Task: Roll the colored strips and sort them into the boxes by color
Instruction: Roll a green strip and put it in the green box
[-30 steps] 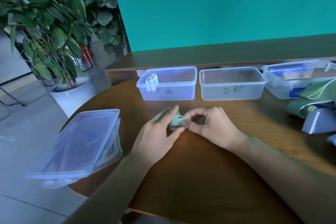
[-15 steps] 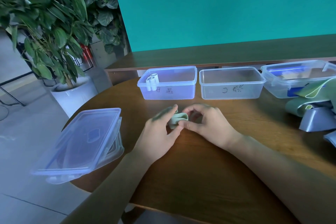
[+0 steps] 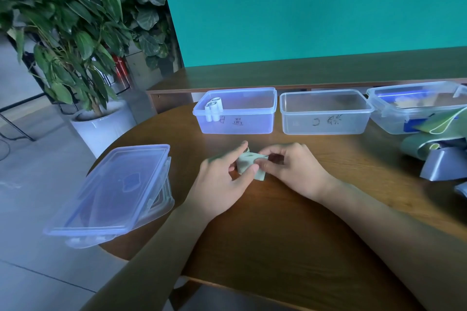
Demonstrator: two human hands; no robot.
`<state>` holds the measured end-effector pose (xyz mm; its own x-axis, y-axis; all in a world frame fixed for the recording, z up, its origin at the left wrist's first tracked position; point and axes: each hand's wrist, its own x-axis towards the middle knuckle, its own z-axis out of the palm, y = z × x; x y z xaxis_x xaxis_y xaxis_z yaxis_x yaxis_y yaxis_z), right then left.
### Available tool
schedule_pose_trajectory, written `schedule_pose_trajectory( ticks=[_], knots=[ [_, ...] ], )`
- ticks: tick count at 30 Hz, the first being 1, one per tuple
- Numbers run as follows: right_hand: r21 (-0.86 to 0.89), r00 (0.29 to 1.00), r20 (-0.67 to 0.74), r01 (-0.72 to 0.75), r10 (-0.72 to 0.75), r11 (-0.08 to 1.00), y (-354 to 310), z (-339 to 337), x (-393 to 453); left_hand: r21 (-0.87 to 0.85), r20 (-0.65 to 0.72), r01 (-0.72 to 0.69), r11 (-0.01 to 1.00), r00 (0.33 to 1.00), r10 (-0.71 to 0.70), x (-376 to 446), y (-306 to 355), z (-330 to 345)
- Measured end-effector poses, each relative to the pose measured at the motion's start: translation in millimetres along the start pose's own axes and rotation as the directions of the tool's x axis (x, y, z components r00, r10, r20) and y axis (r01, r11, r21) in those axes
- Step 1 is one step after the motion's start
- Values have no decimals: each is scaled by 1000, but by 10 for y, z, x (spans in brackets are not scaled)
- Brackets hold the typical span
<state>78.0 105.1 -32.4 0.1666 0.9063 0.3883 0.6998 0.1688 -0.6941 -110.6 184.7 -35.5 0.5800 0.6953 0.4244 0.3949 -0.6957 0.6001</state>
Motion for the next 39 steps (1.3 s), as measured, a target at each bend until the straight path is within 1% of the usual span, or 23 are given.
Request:
schedule_pose_trajectory(
  ticks=[4,8,12,14,17,20,24,26,28,30,33,36,39],
  knots=[
    [8,995,-86,-51,52,999,42,50,68,-75,-63,15,997,998,-20,81,-6,31],
    [31,996,-82,-13,15,999,53,74,131,-132,-120,5,991,993,-22,131,-10,23],
    [121,998,-69,12,-4,993,49,76,166,-197,-68,61,978,995,-76,141,-4,11],
    [188,998,-56,-5,16,982,63,89,188,-231,-41,95,968,993,-108,142,-1,3],
    [273,998,-31,-48,59,961,94,113,212,-334,5,146,931,988,-153,160,-12,0],
    [294,999,17,-53,51,954,118,118,234,-378,48,176,909,984,-170,172,-5,-13],
    [307,998,48,-50,37,950,117,127,260,-418,92,165,894,986,-139,192,-13,-25],
    [355,997,36,-70,61,932,110,127,274,-450,96,162,878,986,-132,202,-6,-15],
    [409,996,20,-92,92,908,96,125,282,-418,80,150,896,989,-128,207,19,15],
    [450,994,16,-106,110,887,84,126,280,-381,34,150,912,988,-148,213,57,44],
    [501,990,14,-130,142,856,55,129,261,-365,-2,151,919,987,-163,220,95,68],
    [520,992,15,-114,125,846,5,109,221,-421,4,169,891,983,-184,207,127,47],
    [532,993,7,-105,120,840,-30,38,180,-542,50,199,816,977,-205,173,170,13]
  ],
)
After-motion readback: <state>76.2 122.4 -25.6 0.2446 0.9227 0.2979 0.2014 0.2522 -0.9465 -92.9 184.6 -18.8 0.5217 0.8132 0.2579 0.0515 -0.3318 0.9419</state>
